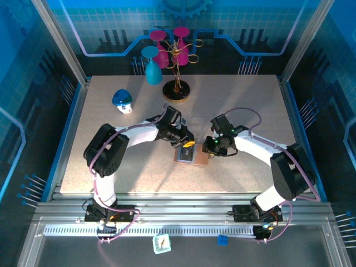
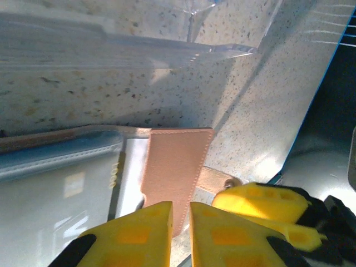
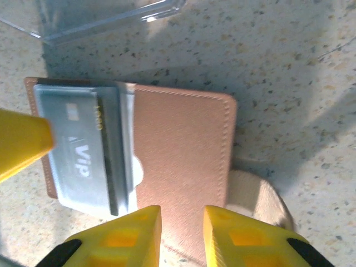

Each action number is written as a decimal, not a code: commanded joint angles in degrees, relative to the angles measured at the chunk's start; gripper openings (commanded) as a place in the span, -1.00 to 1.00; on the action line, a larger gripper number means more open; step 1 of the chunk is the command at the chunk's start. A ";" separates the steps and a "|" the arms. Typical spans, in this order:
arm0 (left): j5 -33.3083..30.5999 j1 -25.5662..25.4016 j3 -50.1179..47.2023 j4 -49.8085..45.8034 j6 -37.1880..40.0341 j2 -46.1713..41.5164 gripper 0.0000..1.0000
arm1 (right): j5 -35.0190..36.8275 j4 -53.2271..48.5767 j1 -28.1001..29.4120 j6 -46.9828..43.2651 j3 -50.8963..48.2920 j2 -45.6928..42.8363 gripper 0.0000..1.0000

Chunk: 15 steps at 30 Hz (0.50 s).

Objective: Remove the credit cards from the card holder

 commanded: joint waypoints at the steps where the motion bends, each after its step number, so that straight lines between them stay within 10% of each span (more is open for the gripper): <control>1: -2.04 0.69 -1.70 -5.76 3.97 -2.00 -0.68 | 3.69 0.92 0.09 -2.53 -2.10 1.15 -0.48; 15: -6.93 0.94 -5.87 -10.20 7.60 -3.52 -0.69 | -0.42 8.48 0.18 -4.41 -2.49 5.68 -0.67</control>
